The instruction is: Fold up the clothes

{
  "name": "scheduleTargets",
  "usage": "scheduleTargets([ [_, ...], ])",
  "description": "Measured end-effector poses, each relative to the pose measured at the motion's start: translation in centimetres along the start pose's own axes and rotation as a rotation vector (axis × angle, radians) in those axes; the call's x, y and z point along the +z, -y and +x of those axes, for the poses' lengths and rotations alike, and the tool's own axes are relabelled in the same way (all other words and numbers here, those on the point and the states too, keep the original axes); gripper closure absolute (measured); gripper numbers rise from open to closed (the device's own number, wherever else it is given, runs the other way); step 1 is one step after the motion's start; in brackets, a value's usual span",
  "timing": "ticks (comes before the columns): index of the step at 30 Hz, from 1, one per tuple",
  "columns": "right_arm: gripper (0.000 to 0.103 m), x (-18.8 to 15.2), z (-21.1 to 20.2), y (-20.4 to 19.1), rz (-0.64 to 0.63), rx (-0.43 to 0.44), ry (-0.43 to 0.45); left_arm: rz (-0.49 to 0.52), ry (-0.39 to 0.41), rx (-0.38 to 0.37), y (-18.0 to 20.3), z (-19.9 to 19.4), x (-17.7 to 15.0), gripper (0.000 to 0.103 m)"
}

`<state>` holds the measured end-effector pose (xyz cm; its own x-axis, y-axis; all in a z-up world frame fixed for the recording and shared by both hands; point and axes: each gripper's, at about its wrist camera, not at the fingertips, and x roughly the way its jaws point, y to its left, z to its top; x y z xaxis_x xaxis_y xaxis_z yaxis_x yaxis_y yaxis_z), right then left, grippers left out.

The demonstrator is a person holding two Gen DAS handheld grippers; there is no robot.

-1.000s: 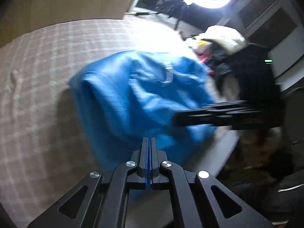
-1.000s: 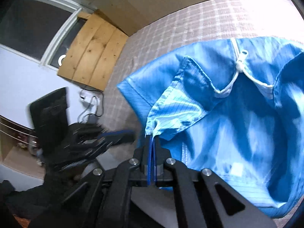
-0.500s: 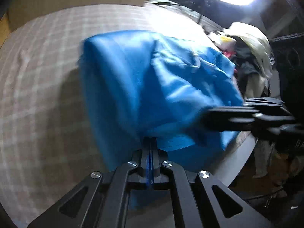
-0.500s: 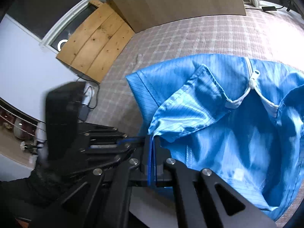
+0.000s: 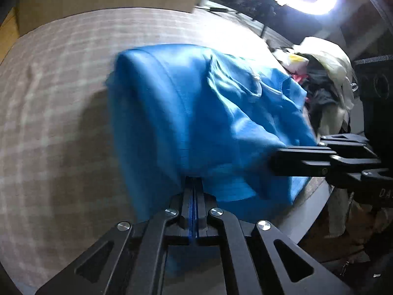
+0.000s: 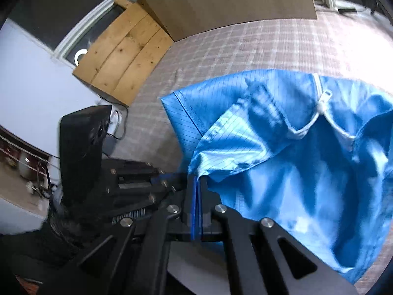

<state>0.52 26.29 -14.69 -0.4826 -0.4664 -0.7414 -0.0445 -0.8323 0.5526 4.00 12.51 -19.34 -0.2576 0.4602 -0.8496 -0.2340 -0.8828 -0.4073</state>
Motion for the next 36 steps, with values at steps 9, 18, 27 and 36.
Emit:
scheduleTargets([
  [9,0.100,-0.7,0.6,0.0,0.009,0.039,-0.036,0.139,-0.009,0.031,1.8,-0.1,0.5,0.102],
  [18,0.067,-4.9,-9.5,6.1,0.183,-0.264,0.109,0.183,0.078,0.082,5.1,-4.0,1.3,0.069],
  [27,0.067,-3.5,-5.1,8.4,0.079,-0.517,-0.025,0.391,-0.048,0.234,8.7,3.0,1.1,0.099],
  [36,0.100,-5.4,-5.7,6.6,-0.163,-0.448,-0.209,0.351,-0.036,0.268,6.4,1.5,1.3,0.100],
])
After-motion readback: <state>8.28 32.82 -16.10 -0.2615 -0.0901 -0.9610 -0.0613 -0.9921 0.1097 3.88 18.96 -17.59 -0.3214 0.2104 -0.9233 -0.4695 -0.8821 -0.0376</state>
